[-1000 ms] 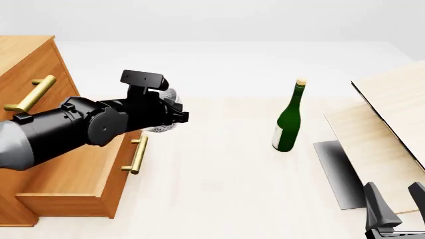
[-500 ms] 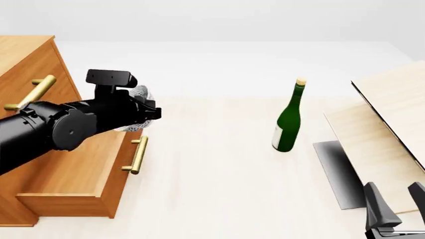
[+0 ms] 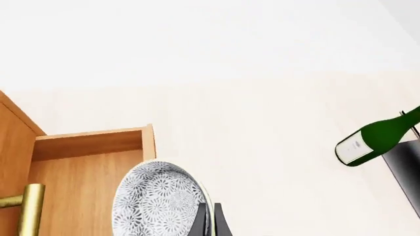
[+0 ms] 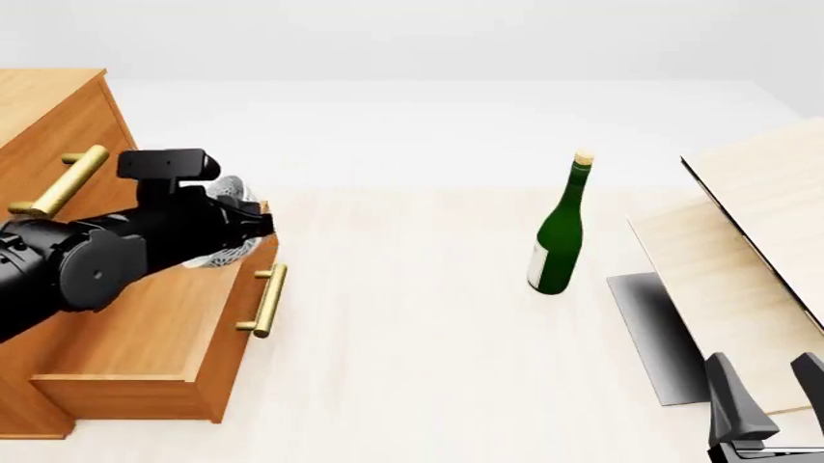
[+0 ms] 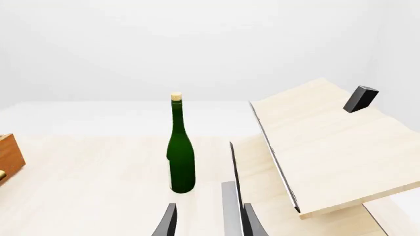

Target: Put the bowl in the bottom drawer of the cabinet.

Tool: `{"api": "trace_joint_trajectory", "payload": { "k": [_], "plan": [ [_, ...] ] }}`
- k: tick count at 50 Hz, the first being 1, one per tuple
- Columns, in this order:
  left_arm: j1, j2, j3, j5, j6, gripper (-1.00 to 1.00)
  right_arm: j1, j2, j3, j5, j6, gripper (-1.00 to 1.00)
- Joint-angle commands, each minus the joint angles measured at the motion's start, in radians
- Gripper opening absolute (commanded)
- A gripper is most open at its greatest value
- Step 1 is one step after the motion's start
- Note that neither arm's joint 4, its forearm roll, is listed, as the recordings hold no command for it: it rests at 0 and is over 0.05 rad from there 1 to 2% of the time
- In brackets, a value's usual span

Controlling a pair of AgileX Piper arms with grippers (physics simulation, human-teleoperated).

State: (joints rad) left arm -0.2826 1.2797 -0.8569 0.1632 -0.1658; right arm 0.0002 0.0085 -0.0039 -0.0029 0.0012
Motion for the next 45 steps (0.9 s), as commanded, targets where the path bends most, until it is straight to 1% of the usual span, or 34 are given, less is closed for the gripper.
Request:
{"api": "trace_joint_trajectory", "payload": {
  "k": [1,5,12,19,23,34,39,45],
  "plan": [
    [0.044,-0.039,0.038,-0.007,-0.006,-1.00,0.000,0.000,0.000,0.000,0.000,1.00],
    [0.067,-0.062,0.053,-0.002,-0.008,-1.00,0.000,0.000,0.000,0.000,0.000,1.00],
    [0.082,-0.083,0.068,-0.013,-0.020,-1.00,0.000,0.000,0.000,0.000,0.000,1.00],
    [0.087,-0.077,0.078,-0.029,-0.030,-1.00,0.000,0.000,0.000,0.000,0.000,1.00],
    [0.105,-0.074,0.087,-0.035,-0.028,-1.00,0.000,0.000,0.000,0.000,0.000,1.00],
    [0.129,-0.080,0.141,-0.060,-0.052,-1.00,0.000,0.000,0.000,0.000,0.000,1.00],
    [0.157,-0.096,0.155,-0.059,-0.038,-1.00,0.000,0.000,0.000,0.000,0.000,1.00],
    [0.174,-0.095,0.173,-0.072,-0.042,-1.00,0.000,0.000,0.000,0.000,0.000,1.00]
  ]
}}
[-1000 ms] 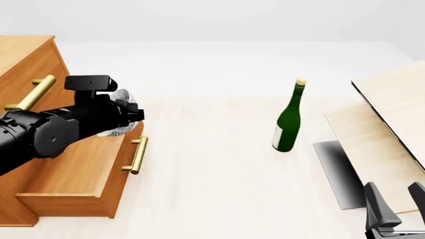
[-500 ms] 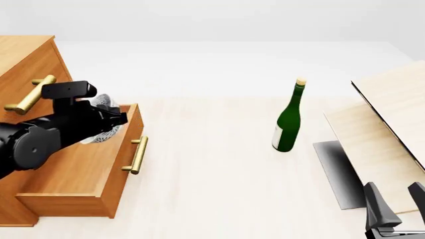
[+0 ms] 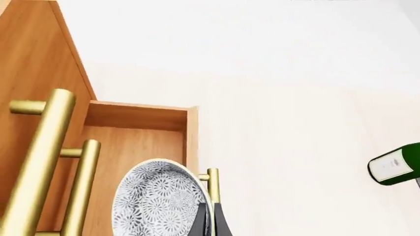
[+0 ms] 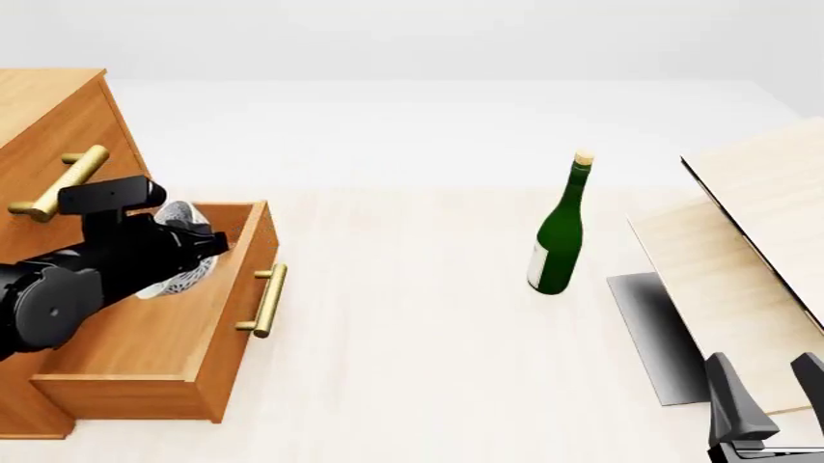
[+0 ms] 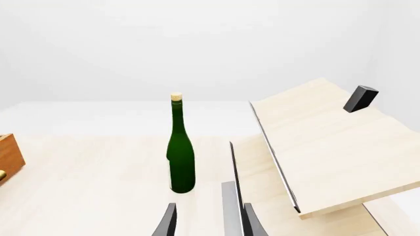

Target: Put the bowl in the bottom drawer of the cabinet.

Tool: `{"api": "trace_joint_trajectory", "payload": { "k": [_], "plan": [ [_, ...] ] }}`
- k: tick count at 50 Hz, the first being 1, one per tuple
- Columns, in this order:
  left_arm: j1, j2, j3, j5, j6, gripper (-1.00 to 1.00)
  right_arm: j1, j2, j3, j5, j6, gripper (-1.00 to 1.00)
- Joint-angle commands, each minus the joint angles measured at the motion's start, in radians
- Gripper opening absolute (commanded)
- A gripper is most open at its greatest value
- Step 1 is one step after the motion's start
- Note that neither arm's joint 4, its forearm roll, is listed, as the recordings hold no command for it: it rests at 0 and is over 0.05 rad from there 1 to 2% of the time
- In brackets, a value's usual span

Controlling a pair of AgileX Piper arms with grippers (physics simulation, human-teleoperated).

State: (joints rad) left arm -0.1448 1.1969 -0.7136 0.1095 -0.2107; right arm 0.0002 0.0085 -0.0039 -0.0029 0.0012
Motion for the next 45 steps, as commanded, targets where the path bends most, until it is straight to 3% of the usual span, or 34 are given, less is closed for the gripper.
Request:
{"api": "trace_joint_trajectory", "payload": {
  "k": [1,45],
  "plan": [
    [0.036,-0.010,0.031,-0.021,0.001,-1.00,0.000,0.000,0.000,0.000,0.000,1.00],
    [0.084,0.069,0.098,-0.109,-0.025,-1.00,0.000,0.000,0.000,0.000,0.000,1.00]
  ]
}}
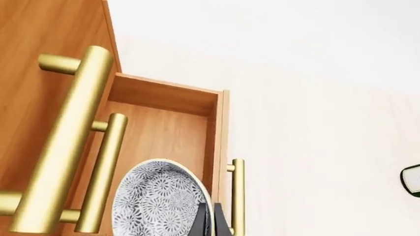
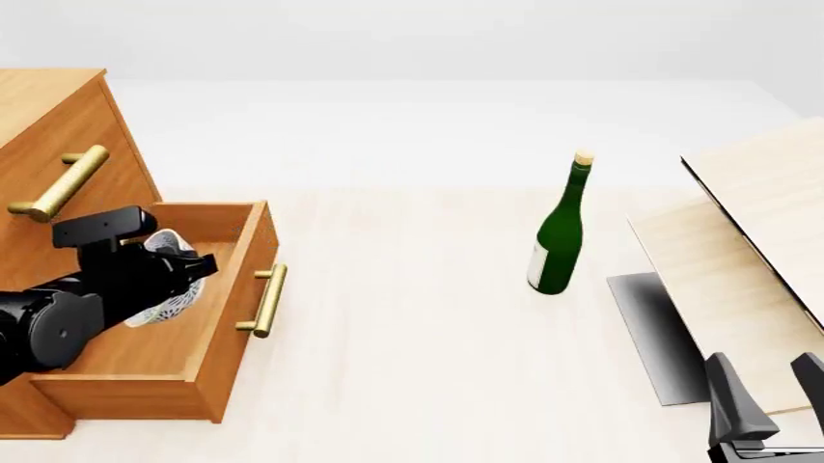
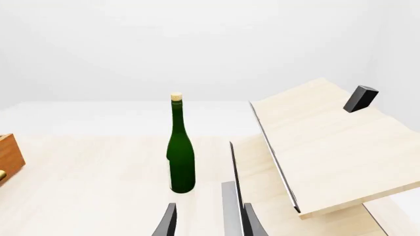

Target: Put the bowl in the bottom drawer of the cabinet.

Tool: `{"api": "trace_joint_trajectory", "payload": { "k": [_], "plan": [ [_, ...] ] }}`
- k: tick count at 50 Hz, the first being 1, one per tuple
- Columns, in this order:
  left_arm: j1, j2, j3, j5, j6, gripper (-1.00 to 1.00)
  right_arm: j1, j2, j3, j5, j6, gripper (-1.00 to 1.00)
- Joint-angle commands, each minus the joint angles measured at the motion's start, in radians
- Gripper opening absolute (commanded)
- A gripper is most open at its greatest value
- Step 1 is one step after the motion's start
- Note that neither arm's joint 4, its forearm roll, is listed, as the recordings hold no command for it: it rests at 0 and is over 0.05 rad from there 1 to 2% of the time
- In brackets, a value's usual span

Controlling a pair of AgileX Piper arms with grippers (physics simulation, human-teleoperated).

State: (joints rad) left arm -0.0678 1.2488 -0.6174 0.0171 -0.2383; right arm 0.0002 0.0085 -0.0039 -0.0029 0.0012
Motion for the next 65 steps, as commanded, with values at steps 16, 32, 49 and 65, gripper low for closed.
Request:
{"api": "trace_joint_trajectory", "payload": {
  "k": [16,32,49,65],
  "plan": [
    [0.041,0.041,0.024,-0.049,0.016,-1.00,0.000,0.000,0.000,0.000,0.000,1.00],
    [0.062,0.051,0.033,-0.065,0.036,-1.00,0.000,0.000,0.000,0.000,0.000,1.00],
    [0.087,0.078,0.034,-0.091,0.069,-1.00,0.000,0.000,0.000,0.000,0.000,1.00],
    [0.103,0.101,0.058,-0.120,0.098,-1.00,0.000,0.000,0.000,0.000,0.000,1.00]
  ]
}}
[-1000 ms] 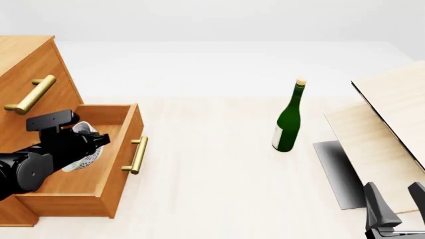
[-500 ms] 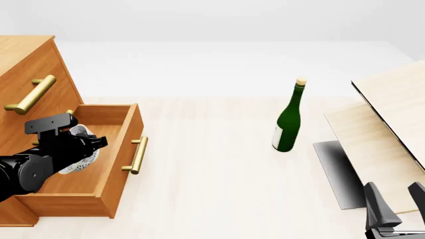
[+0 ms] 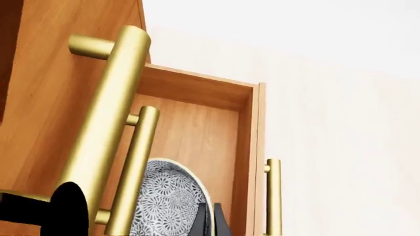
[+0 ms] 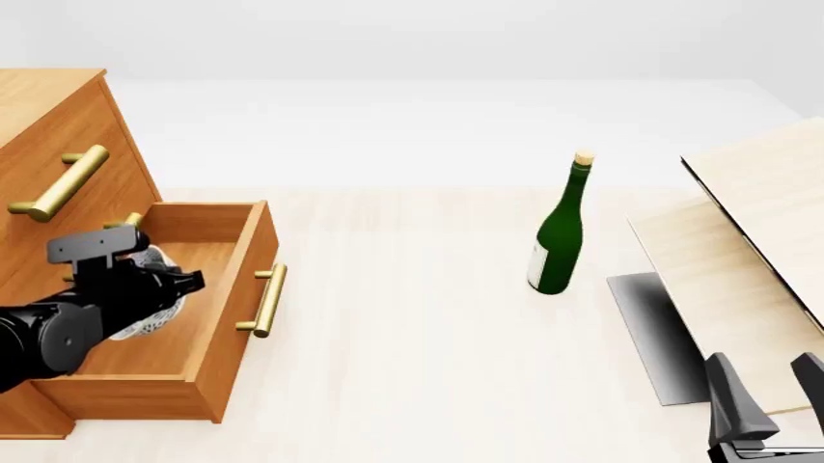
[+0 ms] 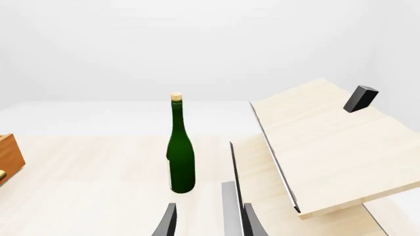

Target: Put the bowl in the bottom drawer of the cabinet.

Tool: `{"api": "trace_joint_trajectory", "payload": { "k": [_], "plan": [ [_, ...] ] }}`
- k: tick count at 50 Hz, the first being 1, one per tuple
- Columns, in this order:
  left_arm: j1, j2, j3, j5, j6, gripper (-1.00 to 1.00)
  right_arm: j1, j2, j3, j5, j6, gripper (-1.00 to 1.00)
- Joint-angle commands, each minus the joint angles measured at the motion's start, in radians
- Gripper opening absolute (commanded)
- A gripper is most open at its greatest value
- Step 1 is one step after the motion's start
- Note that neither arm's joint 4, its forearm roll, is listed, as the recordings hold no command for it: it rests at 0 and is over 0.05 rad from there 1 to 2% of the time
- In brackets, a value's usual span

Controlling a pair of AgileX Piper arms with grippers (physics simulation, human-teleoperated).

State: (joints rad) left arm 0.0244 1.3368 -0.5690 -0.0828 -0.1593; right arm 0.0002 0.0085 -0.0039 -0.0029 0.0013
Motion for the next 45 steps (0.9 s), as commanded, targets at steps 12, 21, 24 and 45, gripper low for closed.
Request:
{"api": "trace_joint_trajectory", "payload": {
  "k": [12,21,24,45],
  "plan": [
    [0.005,0.025,0.011,-0.035,0.014,-1.00,0.000,0.000,0.000,0.000,0.000,1.00],
    [0.015,0.001,-0.001,0.000,0.021,-1.00,0.000,0.000,0.000,0.000,0.000,1.00],
    [0.021,0.001,0.000,-0.005,0.021,-1.00,0.000,0.000,0.000,0.000,0.000,1.00],
    [0.020,-0.009,0.016,-0.053,0.008,1.00,0.000,0.000,0.000,0.000,0.000,1.00]
  ]
}}
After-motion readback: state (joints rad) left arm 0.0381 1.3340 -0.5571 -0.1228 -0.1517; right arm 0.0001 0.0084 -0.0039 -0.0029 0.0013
